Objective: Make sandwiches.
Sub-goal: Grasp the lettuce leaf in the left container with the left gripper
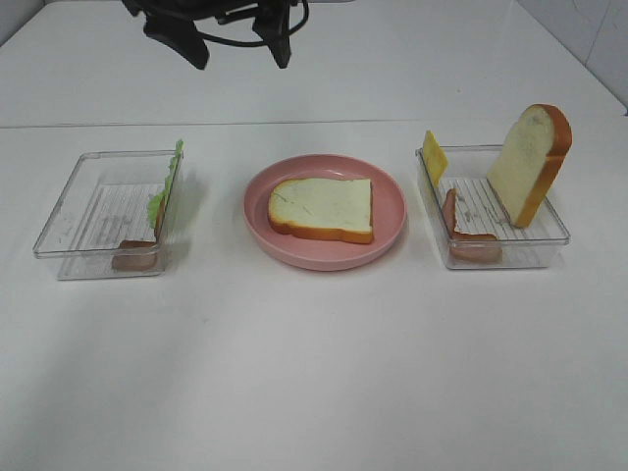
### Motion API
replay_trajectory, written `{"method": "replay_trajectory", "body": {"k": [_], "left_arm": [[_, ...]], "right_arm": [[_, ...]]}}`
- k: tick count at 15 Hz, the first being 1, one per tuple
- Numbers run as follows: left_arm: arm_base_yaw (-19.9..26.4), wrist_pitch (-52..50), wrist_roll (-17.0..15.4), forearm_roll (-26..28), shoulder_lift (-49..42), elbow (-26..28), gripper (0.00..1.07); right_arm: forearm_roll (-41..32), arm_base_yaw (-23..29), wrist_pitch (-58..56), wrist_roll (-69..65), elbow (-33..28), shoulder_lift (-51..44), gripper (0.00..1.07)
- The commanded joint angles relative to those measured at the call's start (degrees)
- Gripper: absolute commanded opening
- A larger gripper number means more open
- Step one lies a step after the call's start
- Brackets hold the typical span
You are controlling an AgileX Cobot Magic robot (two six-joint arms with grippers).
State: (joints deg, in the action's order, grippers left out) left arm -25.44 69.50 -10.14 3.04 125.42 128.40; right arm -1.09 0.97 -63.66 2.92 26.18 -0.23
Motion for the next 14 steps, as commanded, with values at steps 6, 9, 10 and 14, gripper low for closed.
{"method": "replay_trajectory", "body": {"k": [6,9,10,14], "left_arm": [[7.3,5.7,0.6,-6.1,-6.0,-12.3,0.81],[7.8,5.2,0.6,-8.3,-1.7,-12.1,0.82],[7.8,4.5,0.3,-8.3,-0.1,-12.1,0.82],[7.8,2.1,-1.3,-8.3,4.7,-11.7,0.82]], "right_arm": [[-0.3,-0.3,0.4,0.6,-0.2,-1.6,0.94],[-0.3,-0.3,0.4,0.6,-0.2,-1.6,0.94],[-0.3,-0.3,0.4,0.6,-0.2,-1.6,0.94],[-0.3,-0.3,0.4,0.6,-0.2,-1.6,0.94]]}}
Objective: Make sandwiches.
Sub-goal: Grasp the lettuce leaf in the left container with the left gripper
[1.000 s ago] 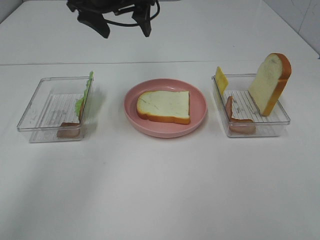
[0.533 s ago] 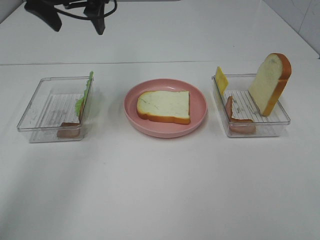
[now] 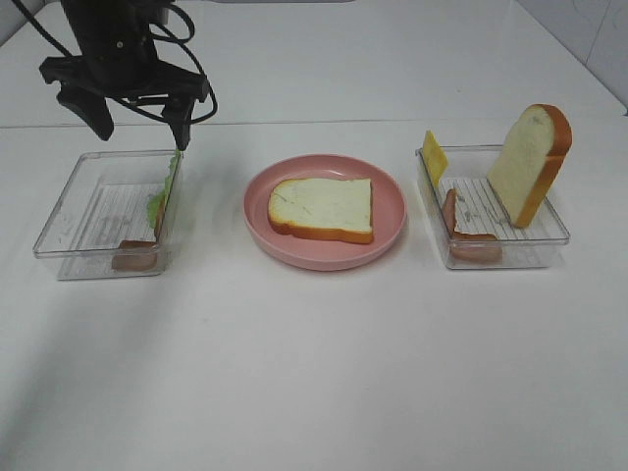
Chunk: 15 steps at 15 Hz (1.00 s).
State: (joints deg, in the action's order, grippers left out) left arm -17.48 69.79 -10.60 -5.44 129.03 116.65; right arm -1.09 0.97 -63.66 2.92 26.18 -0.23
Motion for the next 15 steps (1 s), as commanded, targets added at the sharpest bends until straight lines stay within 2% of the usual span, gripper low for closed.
{"method": "replay_trajectory", "body": {"k": [1,5,11,13,14,15], "left_arm": [[-0.2,0.6,-1.7,0.5,2.3,1.0,0.82],[-0.2,-0.3,-1.7,1.8,6.4,4.9,0.82],[-0.2,-1.7,-2.0,1.8,8.9,5.0,0.81],[-0.2,-1.7,-2.2,1.8,8.9,5.0,0.74],[-0.2,-1.5,-2.2,1.8,8.9,5.0,0.62],[-0.2,-1.4,-2.2,1.9,8.9,5.0,0.6]], "right_arm": [[-0.3,-0.3,0.4,0.6,-0.2,-1.6,0.94],[-0.3,-0.3,0.4,0.6,-0.2,-1.6,0.94],[-0.3,-0.3,0.4,0.6,-0.2,-1.6,0.94],[-0.3,-0.3,0.4,0.6,-0.2,-1.6,0.94],[-0.3,-0.3,0.4,0.6,-0.2,-1.6,0.94],[-0.3,-0.3,0.4,0.6,-0.2,-1.6,0.94]]}}
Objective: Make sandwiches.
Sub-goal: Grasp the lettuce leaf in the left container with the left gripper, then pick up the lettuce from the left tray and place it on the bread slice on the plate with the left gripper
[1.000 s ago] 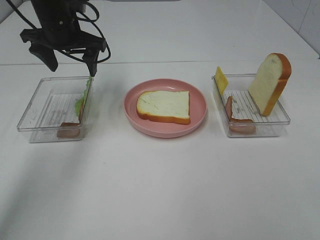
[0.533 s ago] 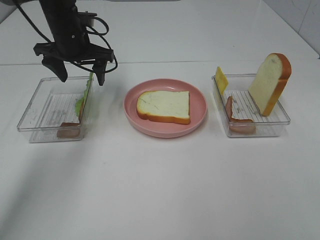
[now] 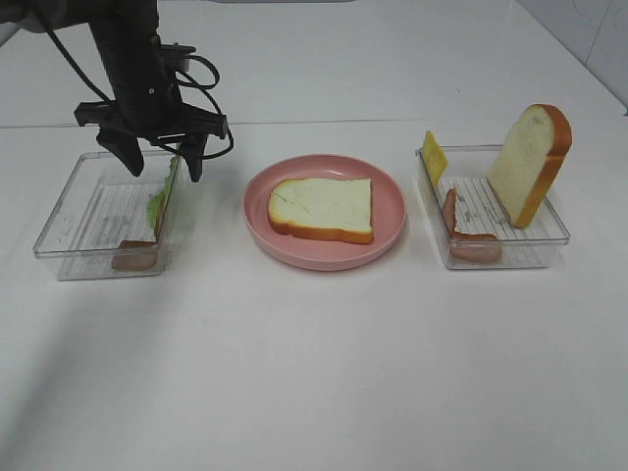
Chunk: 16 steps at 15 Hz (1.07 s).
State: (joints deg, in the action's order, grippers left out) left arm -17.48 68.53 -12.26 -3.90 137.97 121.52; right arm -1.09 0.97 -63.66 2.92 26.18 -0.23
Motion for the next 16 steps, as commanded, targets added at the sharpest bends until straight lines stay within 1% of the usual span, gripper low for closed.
{"method": "replay_trajectory", "body": {"k": [1,2,3,4,5,6,8,12,14,16], "left_arm": [[-0.2,0.0,-0.5,0.4,0.0,0.1,0.56],[-0.2,0.0,-0.5,0.4,0.0,0.1,0.5],[-0.2,-0.1,-0.5,0.4,0.0,0.1,0.4],[-0.2,-0.1,-0.5,0.4,0.0,0.1,0.2],[-0.2,-0.1,0.1,0.4,0.0,0.1,0.06],[-0.2,-0.2,0.9,0.4,0.0,0.1,0.0],[-0.2,-0.3,1.4,0.6,0.0,0.1,0.0],[-0.2,1.0,1.5,0.6,-1.0,0.1,0.0],[-0.2,0.8,1.3,0.5,-3.7,0.1,0.0],[-0.3,0.8,0.4,1.0,-7.5,0.1,0.0]], "right_arm": [[-0.3,-0.3,0.4,0.6,-0.2,-1.6,0.94],[-0.3,-0.3,0.4,0.6,-0.2,-1.6,0.94],[-0.3,-0.3,0.4,0.6,-0.2,-1.6,0.94],[-0.3,-0.3,0.4,0.6,-0.2,-1.6,0.94],[-0.3,-0.3,0.4,0.6,-0.2,-1.6,0.94],[-0.3,-0.3,0.4,0.6,-0.2,-1.6,0.94],[-0.3,-0.3,0.4,0.6,-0.2,-1.6,0.94],[-0.3,-0.3,0.4,0.6,-0.2,-1.6,0.94],[-0.3,-0.3,0.4,0.6,-0.2,-1.6,0.94],[-0.3,-0.3,0.4,0.6,-0.2,-1.6,0.94]]}}
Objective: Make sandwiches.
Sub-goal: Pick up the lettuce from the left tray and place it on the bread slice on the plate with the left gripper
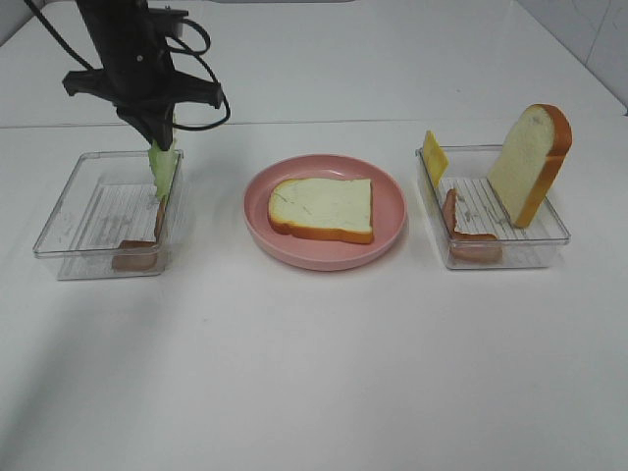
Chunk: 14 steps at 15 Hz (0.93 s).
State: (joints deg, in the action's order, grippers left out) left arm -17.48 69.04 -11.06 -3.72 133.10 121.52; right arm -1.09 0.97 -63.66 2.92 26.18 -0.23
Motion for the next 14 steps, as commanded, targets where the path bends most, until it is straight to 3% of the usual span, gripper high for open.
{"method": "replay_trajectory", "body": {"k": [1,4,8,12,14], "left_arm": [[-0.4,0.2,-0.8,1.5,-4.0,0.1,0.0],[-2.8,-2.0,-0.6,3.7,-7.6,0.1,0.0],[-7.1,-7.4,3.6,12.7,-7.4,1.1,0.0],[-9.3,-13.8,12.0,28.1,-4.0,1.1,0.0],[-9.3,-14.8,18.6,38.4,-0.6,1.1,0.0]], "right_arm": [[-0.3,-0.3,0.4,0.6,-0.2,-1.6,0.94],[-0.3,-0.3,0.4,0.6,-0.2,-1.6,0.94],[-0.3,-0.3,0.4,0.6,-0.2,-1.6,0.94],[-0.3,-0.3,0.4,0.6,-0.2,-1.6,0.94],[-0.3,-0.3,0.4,0.6,-0.2,-1.6,0.94]]}}
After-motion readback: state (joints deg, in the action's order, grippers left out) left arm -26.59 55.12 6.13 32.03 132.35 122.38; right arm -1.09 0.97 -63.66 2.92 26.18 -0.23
